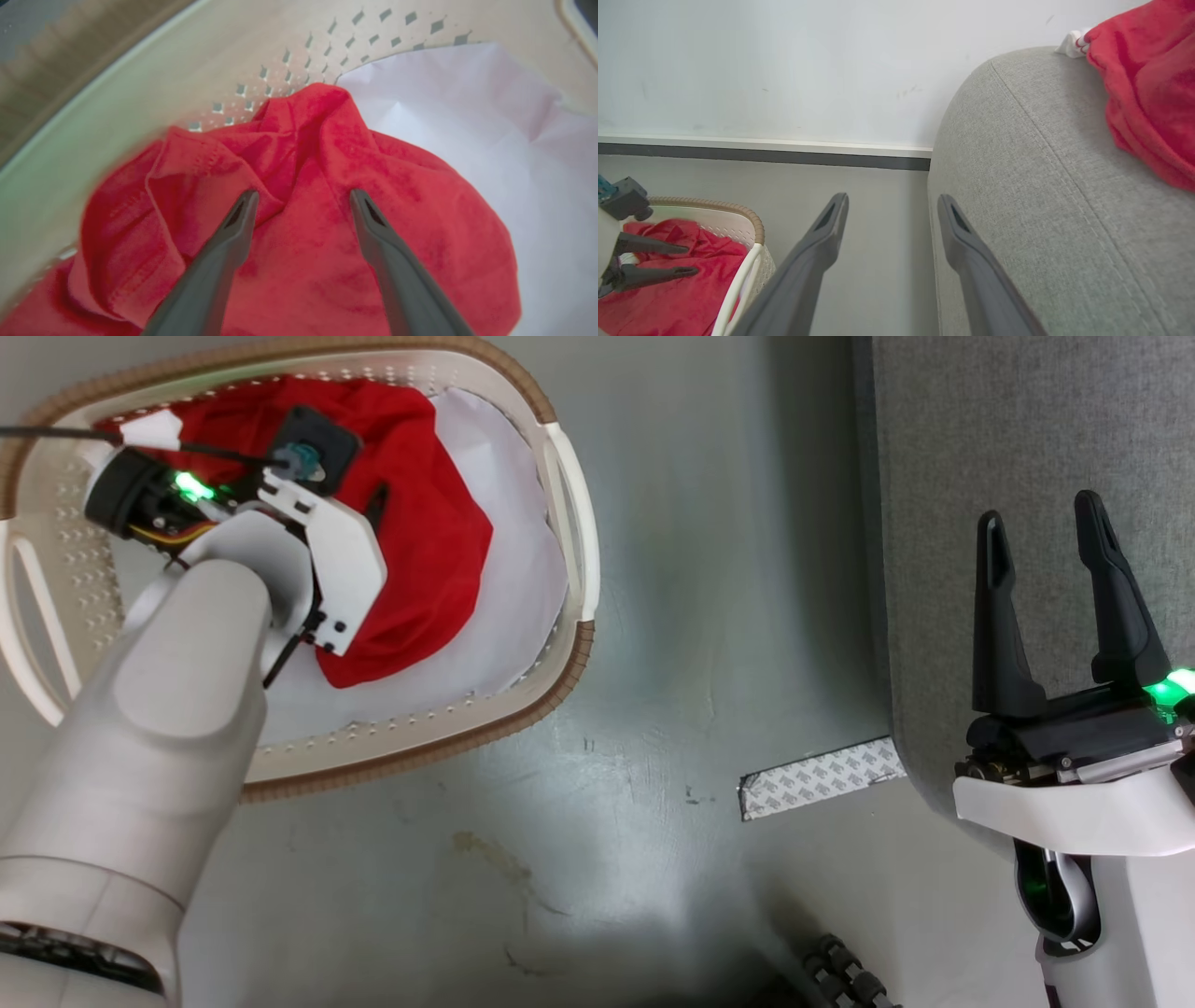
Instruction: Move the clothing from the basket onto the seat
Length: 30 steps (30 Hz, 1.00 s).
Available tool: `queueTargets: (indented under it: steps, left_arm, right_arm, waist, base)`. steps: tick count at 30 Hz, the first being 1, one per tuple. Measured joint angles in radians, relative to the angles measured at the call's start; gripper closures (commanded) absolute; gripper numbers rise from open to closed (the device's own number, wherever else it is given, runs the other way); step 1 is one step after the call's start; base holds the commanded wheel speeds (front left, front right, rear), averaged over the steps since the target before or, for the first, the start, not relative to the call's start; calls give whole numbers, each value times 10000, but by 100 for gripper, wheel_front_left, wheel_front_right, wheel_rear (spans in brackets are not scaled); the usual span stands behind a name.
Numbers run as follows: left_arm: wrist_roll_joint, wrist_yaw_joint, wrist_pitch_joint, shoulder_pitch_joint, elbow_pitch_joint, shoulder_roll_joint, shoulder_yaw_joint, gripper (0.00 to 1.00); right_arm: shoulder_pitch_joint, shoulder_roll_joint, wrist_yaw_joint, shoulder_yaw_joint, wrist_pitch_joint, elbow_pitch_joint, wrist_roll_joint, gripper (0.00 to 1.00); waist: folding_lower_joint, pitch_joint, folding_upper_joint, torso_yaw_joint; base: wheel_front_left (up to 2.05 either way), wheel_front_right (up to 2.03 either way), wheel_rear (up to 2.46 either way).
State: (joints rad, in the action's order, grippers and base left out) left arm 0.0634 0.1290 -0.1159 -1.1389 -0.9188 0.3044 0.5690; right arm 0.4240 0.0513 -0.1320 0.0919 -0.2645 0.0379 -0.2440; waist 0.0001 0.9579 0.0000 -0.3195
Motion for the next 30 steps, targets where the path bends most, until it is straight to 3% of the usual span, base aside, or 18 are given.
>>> queueTargets:
  steps: [11,12,13,15,17,30]
  left_arm:
    - [309,0,-382,-337,-360,228,569,0]
    - [364,0,-412,-337,-376,232,621,8]
    - [441,0,-418,-340,-380,240,683,50]
    - [625,0,-424,-341,-391,261,817,79]
    - [717,0,-418,-339,-395,278,961,99]
    - [1906,2,405,315,230,-65,1802,100]
  right_arm:
    - [-57,0,0,184,0,46,-128,0]
    - [-58,0,0,190,0,56,-132,0]
    - [-58,0,0,196,0,69,-153,0]
    - [-58,0,0,196,0,88,-174,0]
    - [-57,-4,0,105,0,90,-251,0]
    - [-168,-6,0,-757,0,-245,4,0]
  waist:
    - [-1,307,0,-238]
    - [-1,327,0,-249]
    - [-1,346,0,-259]
    - [-1,374,0,-270]
    - [-1,374,0,-266]
    - [-1,-782,0,363]
  base:
    - [0,0,0]
    - [0,0,0]
    - [0,0,0]
    - [0,0,0]
    - [0,0,0]
    - [0,0,0]
